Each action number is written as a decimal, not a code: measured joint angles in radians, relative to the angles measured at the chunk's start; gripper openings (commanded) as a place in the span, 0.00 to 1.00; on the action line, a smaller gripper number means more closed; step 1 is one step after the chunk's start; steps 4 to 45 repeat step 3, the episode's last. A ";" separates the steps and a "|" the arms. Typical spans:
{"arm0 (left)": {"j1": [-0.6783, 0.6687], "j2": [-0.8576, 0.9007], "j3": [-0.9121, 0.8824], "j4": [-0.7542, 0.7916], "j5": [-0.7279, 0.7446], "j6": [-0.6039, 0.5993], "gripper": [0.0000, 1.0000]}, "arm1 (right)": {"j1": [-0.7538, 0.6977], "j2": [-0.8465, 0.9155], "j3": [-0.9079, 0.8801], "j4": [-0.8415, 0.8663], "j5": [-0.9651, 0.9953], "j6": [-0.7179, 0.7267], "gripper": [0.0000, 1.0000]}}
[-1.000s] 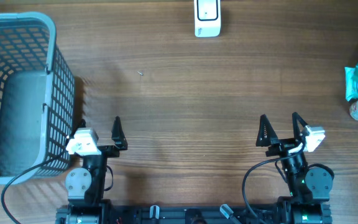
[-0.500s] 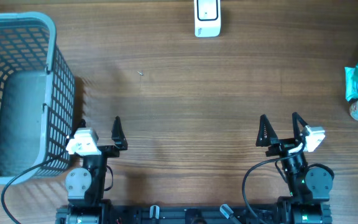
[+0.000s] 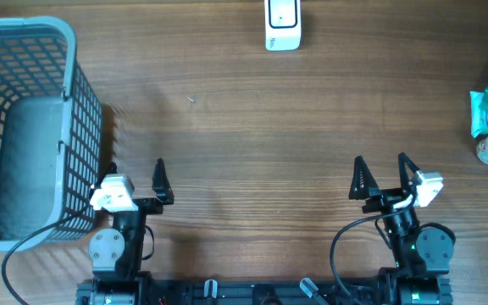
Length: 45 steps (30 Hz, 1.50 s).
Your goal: Scan the item barcode
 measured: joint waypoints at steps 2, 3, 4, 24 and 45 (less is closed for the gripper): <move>0.000 0.000 0.000 0.000 0.000 0.000 1.00 | 0.000 0.000 0.000 0.000 0.000 0.000 1.00; 0.000 0.000 0.000 0.000 0.000 0.000 1.00 | 0.000 0.000 0.000 0.000 0.000 0.000 1.00; 0.000 0.000 0.000 0.000 0.000 0.000 1.00 | 0.000 0.000 0.000 0.000 0.000 0.000 1.00; 0.000 0.000 0.000 0.000 0.000 0.000 1.00 | 0.000 0.000 0.000 0.000 0.000 0.000 1.00; 0.000 0.000 0.000 0.000 0.000 0.000 1.00 | 0.000 0.000 0.000 0.000 0.000 0.000 1.00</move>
